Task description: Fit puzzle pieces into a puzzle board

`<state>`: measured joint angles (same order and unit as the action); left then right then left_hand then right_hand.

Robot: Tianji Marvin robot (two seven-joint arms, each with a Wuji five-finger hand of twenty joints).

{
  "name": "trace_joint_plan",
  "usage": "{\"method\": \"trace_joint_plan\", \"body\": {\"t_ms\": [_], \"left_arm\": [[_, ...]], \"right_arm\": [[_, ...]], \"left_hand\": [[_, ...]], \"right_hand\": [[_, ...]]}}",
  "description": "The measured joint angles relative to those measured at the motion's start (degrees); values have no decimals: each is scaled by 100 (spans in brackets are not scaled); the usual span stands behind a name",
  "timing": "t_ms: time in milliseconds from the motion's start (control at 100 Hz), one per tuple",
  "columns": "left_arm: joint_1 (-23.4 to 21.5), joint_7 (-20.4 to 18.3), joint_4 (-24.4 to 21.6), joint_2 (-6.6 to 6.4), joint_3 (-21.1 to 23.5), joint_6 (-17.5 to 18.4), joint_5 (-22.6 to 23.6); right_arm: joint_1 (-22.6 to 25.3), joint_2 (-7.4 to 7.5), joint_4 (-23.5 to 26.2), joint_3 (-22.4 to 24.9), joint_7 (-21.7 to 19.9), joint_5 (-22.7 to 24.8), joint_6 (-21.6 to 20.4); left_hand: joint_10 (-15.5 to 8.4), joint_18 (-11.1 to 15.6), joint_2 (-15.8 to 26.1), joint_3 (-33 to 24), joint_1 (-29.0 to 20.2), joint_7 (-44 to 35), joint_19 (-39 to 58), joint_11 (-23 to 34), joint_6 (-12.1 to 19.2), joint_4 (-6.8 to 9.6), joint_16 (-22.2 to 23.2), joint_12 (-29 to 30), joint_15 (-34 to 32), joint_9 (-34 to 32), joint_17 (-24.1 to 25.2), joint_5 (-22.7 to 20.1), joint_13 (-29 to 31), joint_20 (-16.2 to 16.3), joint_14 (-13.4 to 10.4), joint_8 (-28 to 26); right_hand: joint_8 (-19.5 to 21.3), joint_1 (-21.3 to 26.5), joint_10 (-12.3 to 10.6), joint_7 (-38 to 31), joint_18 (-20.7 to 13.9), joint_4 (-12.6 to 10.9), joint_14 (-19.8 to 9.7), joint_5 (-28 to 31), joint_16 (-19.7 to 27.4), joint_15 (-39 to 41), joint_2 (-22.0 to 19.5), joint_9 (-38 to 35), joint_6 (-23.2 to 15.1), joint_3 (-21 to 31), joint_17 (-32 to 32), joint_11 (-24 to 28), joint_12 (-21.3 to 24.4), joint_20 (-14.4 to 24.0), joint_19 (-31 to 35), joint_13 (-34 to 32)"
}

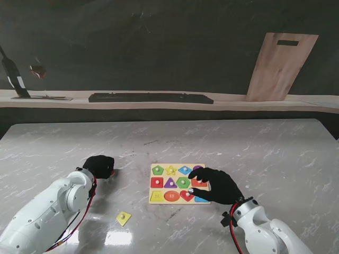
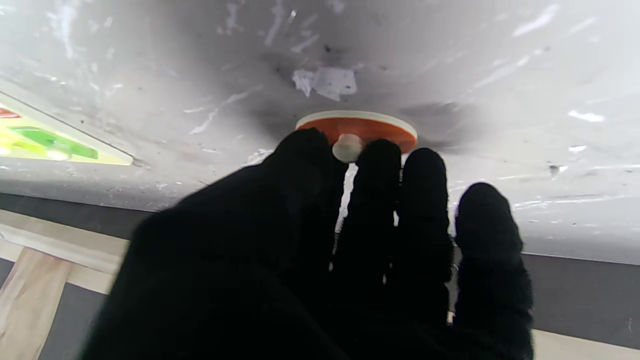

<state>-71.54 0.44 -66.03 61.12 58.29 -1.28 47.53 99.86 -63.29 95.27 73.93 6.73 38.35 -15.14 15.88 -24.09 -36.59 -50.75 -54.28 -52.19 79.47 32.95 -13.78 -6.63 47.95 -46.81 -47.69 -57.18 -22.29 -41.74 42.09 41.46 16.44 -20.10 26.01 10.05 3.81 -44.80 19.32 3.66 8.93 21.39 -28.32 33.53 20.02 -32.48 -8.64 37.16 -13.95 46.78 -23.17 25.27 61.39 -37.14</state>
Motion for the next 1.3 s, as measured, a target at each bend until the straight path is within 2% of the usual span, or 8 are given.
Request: {"method": "trace_joint_plan", "body": {"t_ms": [570, 680, 690, 780, 890, 1150, 1240, 1300], "left_arm": [[100, 56, 101, -31, -161, 5, 109], [153, 246, 207, -42, -265, 47, 227], [158, 283, 224, -42, -277, 57, 233], [209, 598, 402, -39, -370, 182, 263], [279, 648, 517, -40, -416, 304, 265], [377, 528, 598, -42, -492, 313, 210], [375, 524, 615, -37, -480, 313, 185], [357, 529, 616, -33, -458, 305, 185]], "right_arm": [[14, -1, -1, 17, 34, 1, -8], [15, -1, -1, 18, 34, 1, -8], [15, -1, -1, 18, 34, 1, -9], [15, -1, -2, 21, 34, -1, -13], [16, -2, -4, 24, 41, -1, -17], [14, -2, -14, 23, 63, 8, -20], [5, -2, -24, 15, 63, 9, -20], [-4, -2, -36, 8, 63, 9, -20]], "left_hand": [[-70, 0, -290, 3, -299, -240, -55, -41, 72, -2, 253, -467, 307, -91, -152, 157, 125, 0, -14, -256], [-142, 0, -349, -61, -273, -488, -55, -4, 198, -146, 280, -484, 284, -229, -422, 163, 367, -10, -54, -274], [-144, 0, -349, -92, -269, -496, -55, -5, 210, -255, 280, -483, 284, -251, -465, 155, 367, -12, -54, -274], [-144, 0, -344, -251, -138, -657, -29, 29, 338, -286, 221, -456, 228, -368, -650, 136, 517, -83, -54, -240], [-132, 0, -344, -425, -22, -800, -2, 124, 341, -370, 206, -456, 168, -427, -753, 130, 587, -155, -51, -235], [-158, 0, -627, -1282, 304, -1359, 21, 458, 400, -341, 146, -765, 19, -425, -874, 106, 591, -224, -49, -459], [-181, 0, -694, -1481, 457, -1470, 21, 565, 419, -183, 150, -892, 5, -424, -933, 113, 595, -270, -49, -633], [-200, 0, -694, -1574, 537, -1528, 21, 627, 461, -176, 221, -988, -36, -416, -957, 173, 595, -278, -49, -748]], "right_hand": [[0, 0, 0, -12, 0, 0, 0, 113, 0, 0, -1, 0, 0, -1, 0, 0, 0, 1, 0, 0], [0, 0, 0, -12, 0, 0, 0, 113, 0, 0, -1, 0, 0, -1, 0, 0, 0, 1, 0, 0], [0, 0, 0, -12, 0, 0, 0, 113, 0, 0, -1, 0, 0, -1, 0, 0, 0, 1, 0, 0], [0, 0, 0, -18, 0, 0, 0, 194, 0, 0, -1, 0, -21, -1, 0, 0, 0, 1, 1, 0], [0, 0, 0, -24, 0, 0, 0, 229, 0, 0, -1, 0, -65, -1, 0, 0, 0, 1, 1, 0], [0, 0, -21, -56, 0, 0, 0, 284, 0, 0, -2, -125, -195, -3, 0, 8, 0, 1, 1, 0], [0, 1, -23, -57, 0, 0, 0, 286, 0, 0, -2, -125, -216, -3, 0, 8, 0, 0, 1, 0], [0, 1, -23, -57, 0, 0, 0, 290, 0, 0, -3, -126, -230, -3, 0, 7, 0, 1, 1, 0]]}}
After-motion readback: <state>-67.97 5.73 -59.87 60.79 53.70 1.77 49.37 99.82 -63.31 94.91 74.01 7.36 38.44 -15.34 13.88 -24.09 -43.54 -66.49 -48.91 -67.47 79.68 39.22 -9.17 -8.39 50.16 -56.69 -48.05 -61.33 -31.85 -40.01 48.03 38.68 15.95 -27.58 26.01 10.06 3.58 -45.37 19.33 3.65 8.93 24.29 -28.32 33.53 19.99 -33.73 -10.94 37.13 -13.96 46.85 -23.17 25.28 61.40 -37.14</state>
